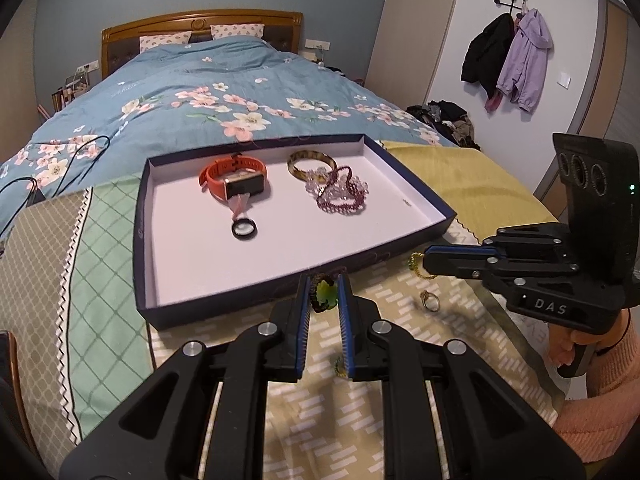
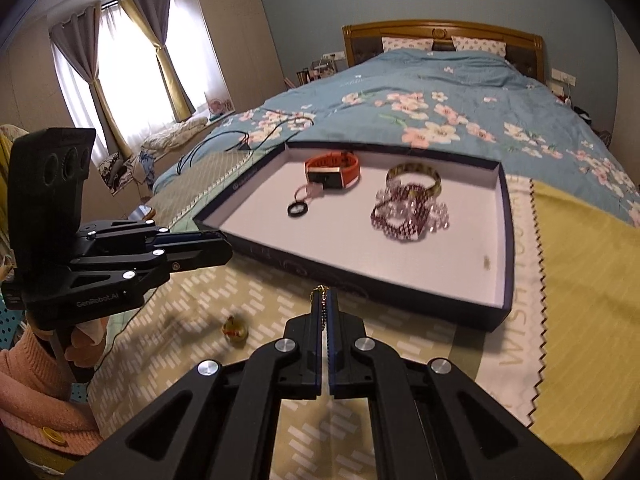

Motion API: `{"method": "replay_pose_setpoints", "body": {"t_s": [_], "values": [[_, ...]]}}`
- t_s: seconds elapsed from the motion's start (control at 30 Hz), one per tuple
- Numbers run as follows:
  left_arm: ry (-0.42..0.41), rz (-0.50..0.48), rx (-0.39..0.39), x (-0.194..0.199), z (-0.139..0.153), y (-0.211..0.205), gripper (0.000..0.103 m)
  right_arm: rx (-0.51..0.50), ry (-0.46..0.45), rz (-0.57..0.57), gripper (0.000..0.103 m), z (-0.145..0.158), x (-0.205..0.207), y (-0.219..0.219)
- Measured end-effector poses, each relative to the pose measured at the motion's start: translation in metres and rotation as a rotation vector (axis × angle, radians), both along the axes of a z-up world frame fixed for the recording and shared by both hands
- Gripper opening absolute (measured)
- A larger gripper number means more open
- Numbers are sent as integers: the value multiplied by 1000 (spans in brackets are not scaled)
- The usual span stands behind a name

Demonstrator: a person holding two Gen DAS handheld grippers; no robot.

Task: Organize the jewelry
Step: 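Drop green ring into box with left tool while right tool releases gold ring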

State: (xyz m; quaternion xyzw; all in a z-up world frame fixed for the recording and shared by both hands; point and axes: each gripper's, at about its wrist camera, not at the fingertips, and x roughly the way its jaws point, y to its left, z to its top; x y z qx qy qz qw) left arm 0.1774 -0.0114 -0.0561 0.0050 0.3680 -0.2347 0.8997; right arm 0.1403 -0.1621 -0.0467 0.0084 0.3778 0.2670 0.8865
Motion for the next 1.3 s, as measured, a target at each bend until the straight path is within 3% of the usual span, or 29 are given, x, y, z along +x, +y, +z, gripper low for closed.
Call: {"method": "replay_pose_setpoints", "body": {"t_s": [0.43, 1.3], "values": [[-35, 25, 21, 25, 12, -2, 14, 10, -43, -22, 1, 16, 31, -4], [13, 53, 76, 69, -8, -12, 14, 23, 35, -43, 1, -5, 83, 1]]}}
